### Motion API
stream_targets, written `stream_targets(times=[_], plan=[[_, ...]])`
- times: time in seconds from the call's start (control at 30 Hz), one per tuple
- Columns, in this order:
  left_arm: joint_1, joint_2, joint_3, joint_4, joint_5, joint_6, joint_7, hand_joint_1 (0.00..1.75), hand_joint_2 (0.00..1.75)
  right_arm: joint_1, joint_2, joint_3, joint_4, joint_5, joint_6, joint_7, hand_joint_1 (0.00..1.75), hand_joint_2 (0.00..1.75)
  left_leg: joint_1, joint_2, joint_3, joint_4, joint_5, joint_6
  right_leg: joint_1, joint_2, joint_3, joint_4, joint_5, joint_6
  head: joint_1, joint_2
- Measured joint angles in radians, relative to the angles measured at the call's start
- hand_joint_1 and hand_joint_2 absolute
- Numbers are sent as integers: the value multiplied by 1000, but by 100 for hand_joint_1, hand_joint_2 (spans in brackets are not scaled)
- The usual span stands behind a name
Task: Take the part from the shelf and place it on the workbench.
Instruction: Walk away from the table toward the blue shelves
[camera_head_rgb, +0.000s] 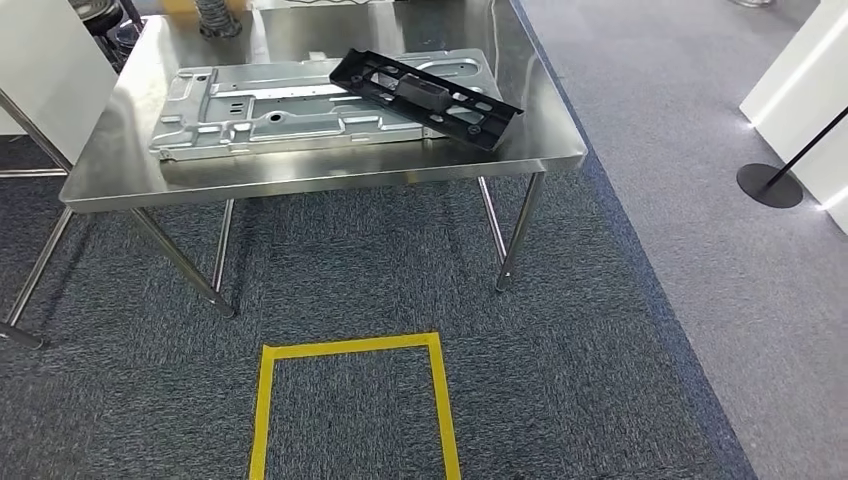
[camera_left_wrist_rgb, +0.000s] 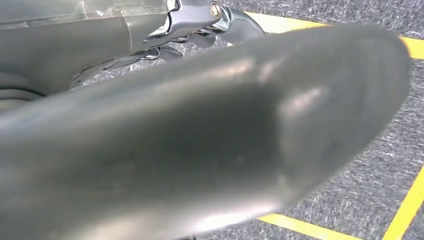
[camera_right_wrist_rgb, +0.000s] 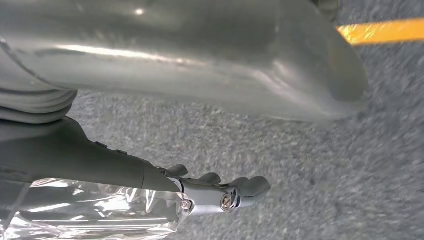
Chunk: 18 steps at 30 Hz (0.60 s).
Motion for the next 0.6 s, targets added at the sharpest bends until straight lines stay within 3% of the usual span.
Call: stream_targets(times=[0.07, 0.1, 0.17, 0.2, 0.23, 0.27, 0.3, 0.33, 0.37, 0.4, 0.47, 0.5, 0.53, 0.6], plan=[[1, 0, 0, 0, 0, 2, 3, 0, 0, 1, 0, 0, 2, -5, 31, -23, 0, 0, -2, 3, -15, -1, 10, 21, -2, 1, -6, 3, 7, 14, 1, 0], [2, 0, 0, 0, 0, 3, 5, 0, 0, 1, 0, 0, 3, -9, 52, -33, 0, 0, -2, 5, -24, 0, 19, 33, -4, 3, -13, 19, -14, 19, 2, 0], [2, -1, 0, 0, -2, 3, 8, 0, 0, 0, 0, 0, 5, -17, 97, -54, 0, 0, -4, 11, -49, -2, 43, 51, -6, 5, -41, 108, -109, 21, 3, 0], [2, -1, 0, 0, -3, 3, 8, 0, 0, 0, 0, 0, 6, -20, 114, -64, 0, 0, -8, 12, -63, -1, 54, 56, -5, 5, -57, 176, -164, 21, 4, 0], [2, -1, 0, 0, -5, 3, 9, 0, 0, 0, 1, 0, 7, -23, 125, -72, 0, 0, -12, 12, -79, 0, 66, 59, -4, 6, -69, 241, -200, 20, 4, 0], [2, -1, 0, 0, -8, 2, 9, 0, 0, 0, 1, 0, 8, -26, 133, -78, 0, 0, -17, 13, -95, 2, 79, 61, -3, 6, -70, 287, -210, 18, 4, 0], [2, -1, 0, 0, -10, 1, 9, 0, 0, 0, 1, 0, 8, -29, 139, -82, 0, 0, -23, 13, -113, 6, 91, 62, -1, 6, -56, 302, -195, 14, 4, 0], [1, -1, -1, 0, -13, 0, 9, 0, 0, 0, 1, 0, 8, -32, 142, -85, 0, 0, -27, 13, -131, 9, 101, 63, 2, 6, -26, 282, -165, 6, 4, 0], [1, -1, -2, 0, -16, 0, 8, 0, 0, -1, 1, 0, 9, -34, 144, -87, 0, 0, -31, 13, -148, 13, 112, 63, 8, 6, 21, 229, -136, -5, 4, 0], [1, -2, -3, 0, -18, -1, 7, 0, 0, -2, -1, 0, 8, -35, 145, -90, 0, 0, -35, 13, -162, 16, 121, 62, 15, 5, 82, 152, -125, -17, 3, 0], [0, -5, -4, 0, -21, -4, 2, 0, 0, -4, -3, 0, 8, -35, 145, -93, 0, 0, -39, 14, -178, 21, 138, 57, 27, 2, 185, -1, -146, -35, 2, 0], [0, -6, -4, 0, -22, -6, 0, 0, 0, -5, -4, 0, 8, -35, 145, -94, 0, 0, -38, 16, -181, 22, 147, 53, 31, 0, 210, -43, -159, -39, 2, 0], [0, -6, -4, 0, -22, -8, -2, 0, 0, -4, -4, 0, 8, -34, 144, -95, 0, 0, -37, 18, -183, 21, 156, 48, 33, -1, 214, -62, -159, -42, 1, 0], [1, -5, -4, 0, -22, -10, -3, 0, 0, -1, -4, 0, 10, -33, 138, -94, 0, 0, -33, 16, -191, 30, 150, 36, 29, -3, 202, -65, -140, -51, 2, 0]])
